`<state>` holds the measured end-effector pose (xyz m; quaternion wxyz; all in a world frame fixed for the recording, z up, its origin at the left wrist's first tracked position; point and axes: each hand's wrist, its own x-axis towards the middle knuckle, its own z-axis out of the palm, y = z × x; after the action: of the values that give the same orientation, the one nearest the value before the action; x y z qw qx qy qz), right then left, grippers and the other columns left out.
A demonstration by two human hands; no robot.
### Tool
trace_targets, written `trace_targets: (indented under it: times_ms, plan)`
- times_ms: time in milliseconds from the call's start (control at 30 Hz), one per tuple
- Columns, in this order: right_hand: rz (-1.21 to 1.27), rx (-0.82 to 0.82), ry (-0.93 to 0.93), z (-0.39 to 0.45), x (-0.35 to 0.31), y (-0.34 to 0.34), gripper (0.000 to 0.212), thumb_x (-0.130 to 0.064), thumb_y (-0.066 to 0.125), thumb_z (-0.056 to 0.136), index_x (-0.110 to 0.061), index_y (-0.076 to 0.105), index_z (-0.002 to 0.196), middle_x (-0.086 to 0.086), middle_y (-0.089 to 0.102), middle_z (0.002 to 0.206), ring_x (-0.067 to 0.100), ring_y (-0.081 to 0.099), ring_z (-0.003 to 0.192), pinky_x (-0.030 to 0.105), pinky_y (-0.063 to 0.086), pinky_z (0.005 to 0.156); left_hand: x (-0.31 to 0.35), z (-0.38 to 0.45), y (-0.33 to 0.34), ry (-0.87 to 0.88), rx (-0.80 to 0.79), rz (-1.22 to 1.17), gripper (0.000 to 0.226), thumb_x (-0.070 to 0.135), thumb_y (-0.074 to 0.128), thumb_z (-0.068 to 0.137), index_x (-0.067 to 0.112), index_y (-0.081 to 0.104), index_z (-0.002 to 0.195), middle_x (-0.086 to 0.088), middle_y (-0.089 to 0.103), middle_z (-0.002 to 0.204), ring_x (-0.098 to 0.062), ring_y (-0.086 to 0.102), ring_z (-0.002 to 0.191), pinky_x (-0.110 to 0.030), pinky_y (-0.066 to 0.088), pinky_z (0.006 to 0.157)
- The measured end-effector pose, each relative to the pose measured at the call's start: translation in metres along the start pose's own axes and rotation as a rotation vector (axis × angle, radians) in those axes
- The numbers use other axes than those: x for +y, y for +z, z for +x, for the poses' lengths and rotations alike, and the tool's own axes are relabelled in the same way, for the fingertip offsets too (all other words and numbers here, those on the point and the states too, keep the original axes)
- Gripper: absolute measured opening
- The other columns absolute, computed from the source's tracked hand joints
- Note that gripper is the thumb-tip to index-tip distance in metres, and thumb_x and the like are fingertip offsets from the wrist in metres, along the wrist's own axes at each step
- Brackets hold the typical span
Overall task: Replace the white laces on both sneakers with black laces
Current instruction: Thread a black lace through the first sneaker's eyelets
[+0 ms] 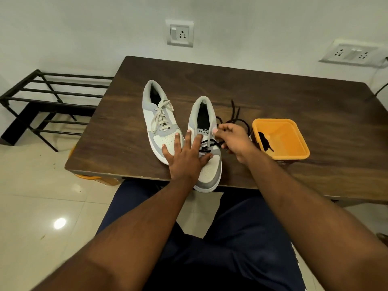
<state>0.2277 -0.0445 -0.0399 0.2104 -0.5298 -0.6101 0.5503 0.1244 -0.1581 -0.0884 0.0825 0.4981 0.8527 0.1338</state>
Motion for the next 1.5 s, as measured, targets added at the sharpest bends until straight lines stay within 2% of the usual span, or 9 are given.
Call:
trace_targets:
  times_ms: [167,433,533,767,967,1100,1200,1367,1500]
  plan:
    - [-0.290,-0.009,-0.299,-0.010,0.028,0.004,0.013,-0.016,0.071,0.086,-0.017,0.064,0.098,-0.001,0.063,0.088,0.008,0.058,0.078,0.021,0.050,0.071,0.000,-0.002,0.000,0.006,0.003,0.000,0.065,0.068,0.037,0.093,0.041,0.020,0.149,0.007,0.009,0.164,-0.025,-0.001,0.152,-0.065,0.003,0.111]
    - [-1.441,-0.252,-0.869,0.014,-0.033,-0.022,0.024,-0.014,0.048,0.096,-0.013,0.065,0.112,0.004,0.064,0.111,0.023,0.053,0.105,0.033,0.044,0.089,0.000,-0.003,-0.001,-0.016,-0.025,0.003,0.063,0.070,0.030,0.093,0.043,0.018,0.149,0.007,0.007,0.165,-0.028,0.000,0.151,-0.065,0.002,0.111]
    - [-1.526,-0.304,-0.930,0.018,-0.041,-0.029,0.024,-0.016,0.046,0.097,-0.014,0.063,0.114,0.001,0.062,0.114,0.019,0.051,0.105,0.028,0.038,0.089,0.000,-0.004,-0.002,-0.005,-0.036,0.018,0.062,0.070,0.027,0.094,0.043,0.018,0.149,0.007,0.006,0.165,-0.028,0.000,0.151,-0.065,0.001,0.111]
    - [-0.467,-0.029,-0.648,-0.002,0.020,-0.018,0.034,-0.008,0.061,0.090,-0.021,0.047,0.118,-0.006,0.041,0.121,0.008,0.058,0.095,0.029,0.050,0.082,-0.001,-0.004,-0.003,0.001,-0.035,0.009,0.067,0.069,0.030,0.093,0.044,0.010,0.152,0.006,0.005,0.165,-0.029,-0.001,0.151,-0.065,0.002,0.112]
    - [-0.434,-0.057,-0.452,-0.041,0.038,-0.012,0.047,-0.026,0.068,0.086,-0.036,0.040,0.123,-0.019,0.037,0.131,0.007,0.060,0.090,0.042,0.052,0.083,0.001,-0.005,-0.001,-0.024,0.050,-0.103,0.082,0.071,0.041,0.088,0.044,-0.005,0.151,0.012,0.017,0.162,-0.026,0.008,0.151,-0.063,0.008,0.112]
    - [-0.021,-0.109,-0.047,-0.079,0.031,0.001,0.024,-0.019,0.066,0.089,-0.025,0.052,0.108,0.007,0.064,0.109,0.020,0.067,0.084,0.042,0.057,0.070,0.001,-0.009,0.001,-0.095,0.190,-0.236,0.077,0.066,0.051,0.086,0.030,0.026,0.150,0.007,0.038,0.152,-0.025,0.031,0.142,-0.054,0.025,0.106]
    - [0.349,-0.212,0.155,-0.103,0.018,0.006,0.010,-0.007,0.053,0.097,-0.008,0.060,0.103,0.016,0.072,0.092,0.025,0.067,0.068,0.033,0.054,0.062,-0.002,-0.017,0.005,0.073,0.439,-0.583,0.036,0.041,0.047,0.098,0.015,0.057,0.120,-0.003,0.065,0.114,-0.025,0.060,0.103,-0.050,0.049,0.085]
    - [0.722,-0.216,0.078,-0.095,0.004,0.020,0.025,0.007,0.043,0.096,0.000,0.065,0.106,0.018,0.071,0.102,0.024,0.070,0.089,0.035,0.059,0.081,0.008,-0.055,-0.014,-0.211,0.091,-1.401,0.032,0.027,0.041,0.105,0.012,0.068,0.099,-0.008,0.071,0.089,-0.020,0.066,0.083,-0.035,0.053,0.077]
    - [0.730,-0.014,0.038,-0.072,-0.003,0.029,0.019,0.010,0.052,0.091,-0.001,0.067,0.095,0.014,0.071,0.088,0.022,0.070,0.079,0.029,0.060,0.069,-0.002,-0.056,-0.030,-0.214,-0.240,-1.473,0.033,0.034,0.047,0.101,0.009,0.069,0.104,-0.010,0.063,0.065,-0.020,0.062,0.061,-0.038,0.050,0.073]
